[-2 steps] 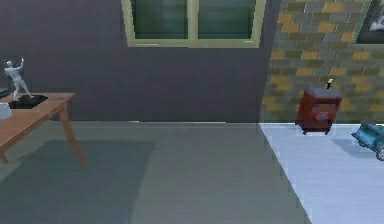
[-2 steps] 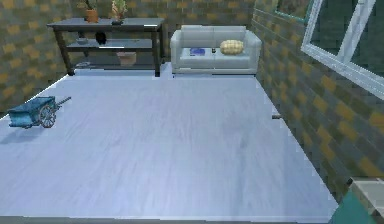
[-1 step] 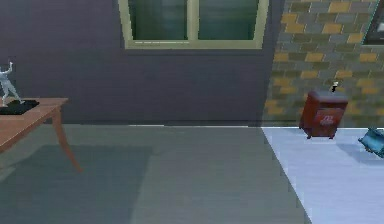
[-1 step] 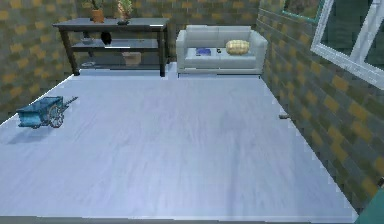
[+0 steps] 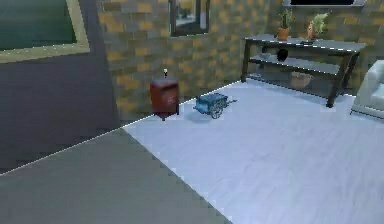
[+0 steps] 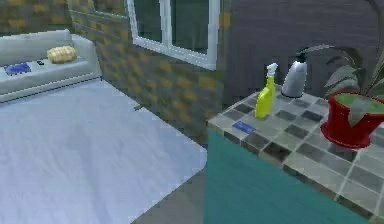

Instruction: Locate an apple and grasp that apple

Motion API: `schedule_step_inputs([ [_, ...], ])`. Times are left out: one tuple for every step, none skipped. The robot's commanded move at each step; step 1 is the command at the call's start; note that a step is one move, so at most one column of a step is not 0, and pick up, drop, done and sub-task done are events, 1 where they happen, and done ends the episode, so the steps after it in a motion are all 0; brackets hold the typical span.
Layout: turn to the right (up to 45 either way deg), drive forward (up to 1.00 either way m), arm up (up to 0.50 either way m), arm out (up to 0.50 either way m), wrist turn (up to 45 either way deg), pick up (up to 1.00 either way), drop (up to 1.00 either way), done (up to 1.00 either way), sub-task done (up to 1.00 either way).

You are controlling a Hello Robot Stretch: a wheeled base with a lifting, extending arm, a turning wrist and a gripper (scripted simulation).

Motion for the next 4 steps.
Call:
schedule_step_inputs([
  [45.0,0.0,0.0,0.0,0.0,0.0,0.0,0.0,0.0],
  [15.0,0.0,0.0,0.0,0.0,0.0,0.0,0.0,0.0],
  [45.0,0.0,0.0,0.0,0.0,0.0,0.0,0.0,0.0],
  [45.0,0.0,0.0,0.0,0.0,0.0,0.0,0.0,0.0],
])
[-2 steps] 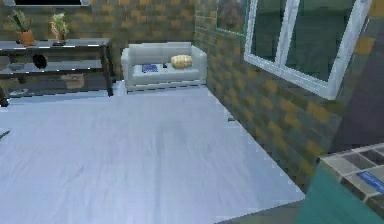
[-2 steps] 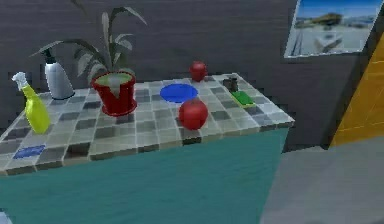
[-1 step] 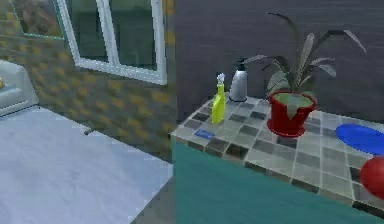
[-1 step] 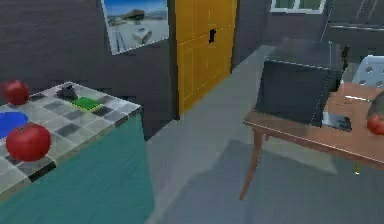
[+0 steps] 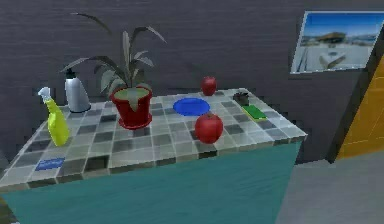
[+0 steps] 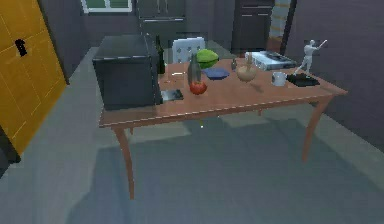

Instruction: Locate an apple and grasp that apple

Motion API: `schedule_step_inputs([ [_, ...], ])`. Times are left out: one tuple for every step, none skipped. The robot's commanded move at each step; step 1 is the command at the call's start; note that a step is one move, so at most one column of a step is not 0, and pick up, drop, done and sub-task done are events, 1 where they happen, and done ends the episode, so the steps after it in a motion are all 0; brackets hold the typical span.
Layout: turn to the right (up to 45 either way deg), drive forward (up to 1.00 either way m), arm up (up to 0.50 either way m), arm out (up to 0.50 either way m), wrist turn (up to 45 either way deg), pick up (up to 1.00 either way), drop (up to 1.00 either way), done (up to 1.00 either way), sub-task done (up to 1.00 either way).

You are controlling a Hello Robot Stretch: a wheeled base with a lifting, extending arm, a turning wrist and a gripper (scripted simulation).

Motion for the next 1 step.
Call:
schedule_step_inputs([
  [24.0,0.0,0.0,0.0,0.0,0.0,0.0,0.0,0.0],
])
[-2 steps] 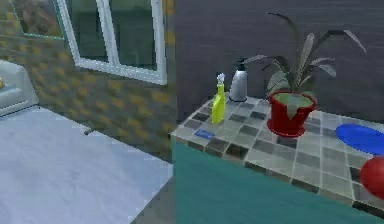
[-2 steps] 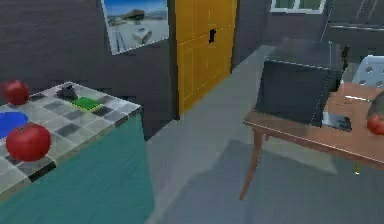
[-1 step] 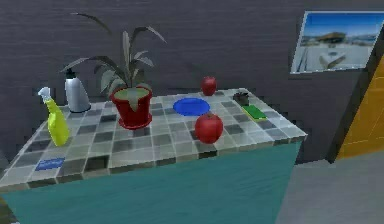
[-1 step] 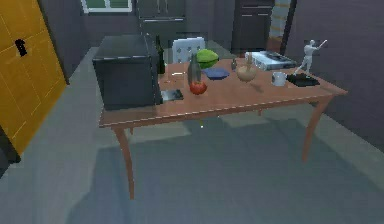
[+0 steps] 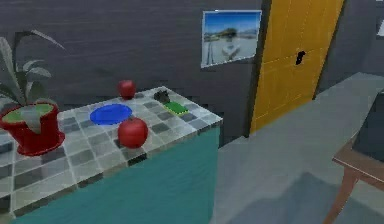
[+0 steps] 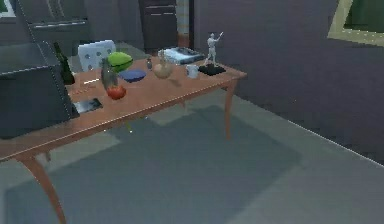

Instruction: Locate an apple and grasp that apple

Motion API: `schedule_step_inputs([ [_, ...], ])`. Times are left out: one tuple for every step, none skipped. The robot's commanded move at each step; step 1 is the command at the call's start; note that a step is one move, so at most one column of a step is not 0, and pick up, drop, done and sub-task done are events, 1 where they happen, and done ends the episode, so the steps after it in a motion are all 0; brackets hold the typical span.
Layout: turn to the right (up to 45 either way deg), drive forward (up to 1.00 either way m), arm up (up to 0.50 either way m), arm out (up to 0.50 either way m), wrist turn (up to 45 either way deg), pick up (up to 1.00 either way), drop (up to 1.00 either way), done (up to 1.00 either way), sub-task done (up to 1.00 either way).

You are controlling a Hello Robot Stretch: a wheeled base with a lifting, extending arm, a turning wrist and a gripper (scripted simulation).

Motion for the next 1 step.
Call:
schedule_step_inputs([
  [3.0,0.0,0.0,0.0,0.0,0.0,0.0,0.0,0.0],
])
